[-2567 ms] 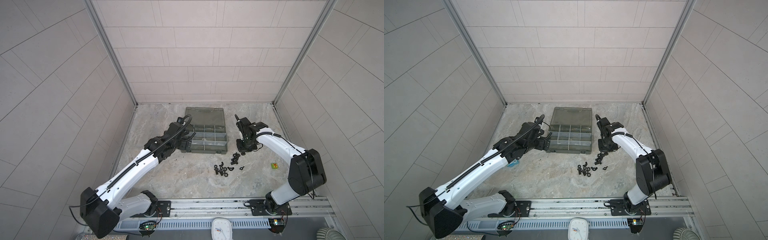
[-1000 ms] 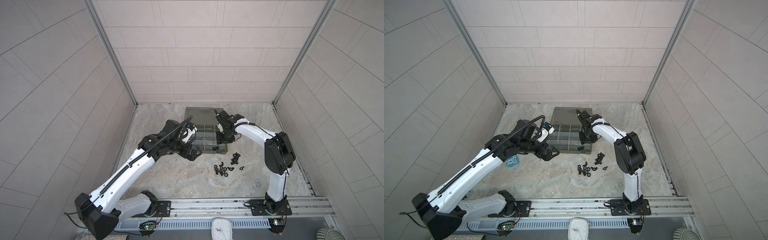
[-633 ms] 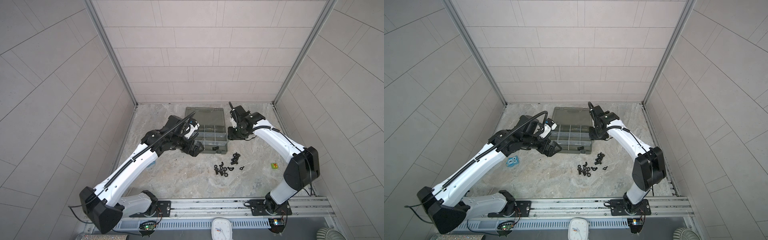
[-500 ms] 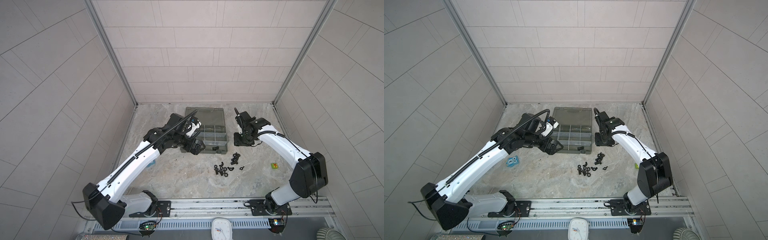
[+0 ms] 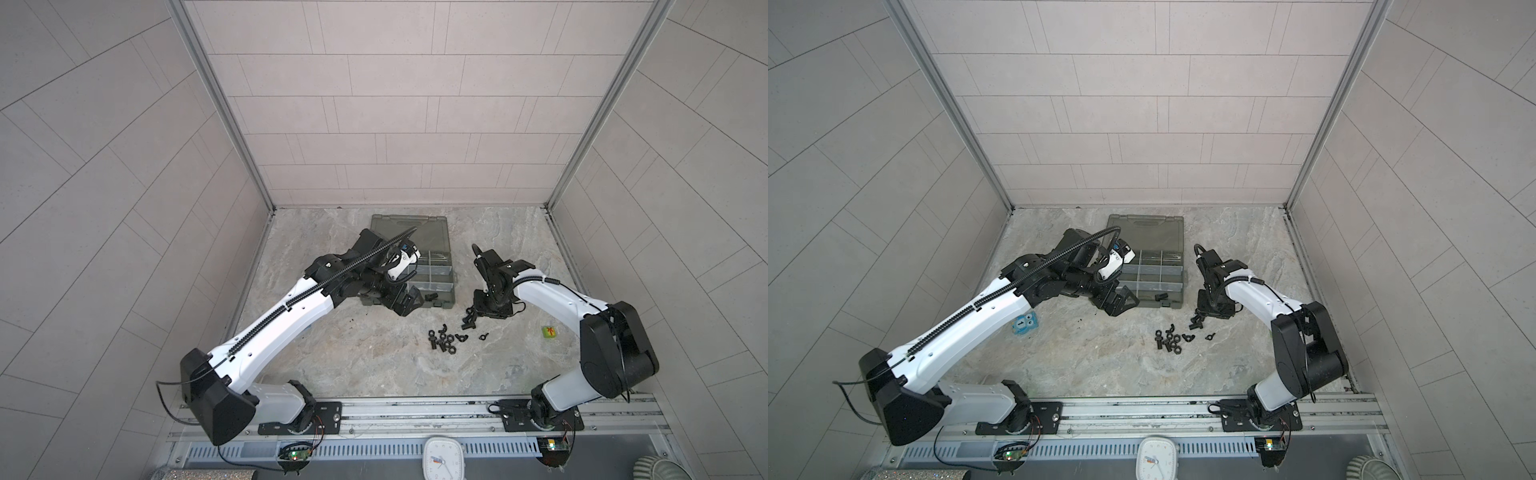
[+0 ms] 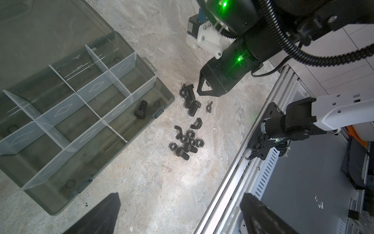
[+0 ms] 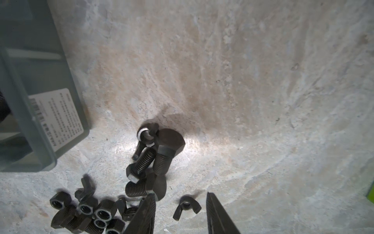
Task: Sort the screws and nuts into containers
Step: Pick up the screw from the middle-right of the table.
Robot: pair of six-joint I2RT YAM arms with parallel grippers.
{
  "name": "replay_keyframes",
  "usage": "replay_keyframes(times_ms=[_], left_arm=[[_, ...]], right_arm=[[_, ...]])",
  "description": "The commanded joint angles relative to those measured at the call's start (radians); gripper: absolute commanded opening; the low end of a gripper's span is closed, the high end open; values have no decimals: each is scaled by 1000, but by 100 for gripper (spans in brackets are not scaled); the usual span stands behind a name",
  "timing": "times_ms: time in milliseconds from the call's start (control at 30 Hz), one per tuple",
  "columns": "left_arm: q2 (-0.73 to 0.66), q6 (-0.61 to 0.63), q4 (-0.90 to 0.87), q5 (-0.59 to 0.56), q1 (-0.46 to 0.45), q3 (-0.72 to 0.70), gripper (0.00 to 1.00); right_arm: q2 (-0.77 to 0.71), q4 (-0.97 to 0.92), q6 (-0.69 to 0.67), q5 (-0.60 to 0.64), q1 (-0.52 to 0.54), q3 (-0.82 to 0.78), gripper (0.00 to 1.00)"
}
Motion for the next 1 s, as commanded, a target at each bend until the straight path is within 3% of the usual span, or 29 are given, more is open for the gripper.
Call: replay_keyframes(times_ms=[0, 633, 967], left_arm=[[-31, 18, 10, 6, -2, 3, 100], [-46, 42, 4, -21, -4, -25, 100], [-57, 38, 9, -57, -2, -52, 100]], right_arm=[[24, 56, 41, -6, -1, -18, 42], [165, 142, 54, 7, -1, -28, 37], [195, 117, 33, 2, -2, -6, 20]])
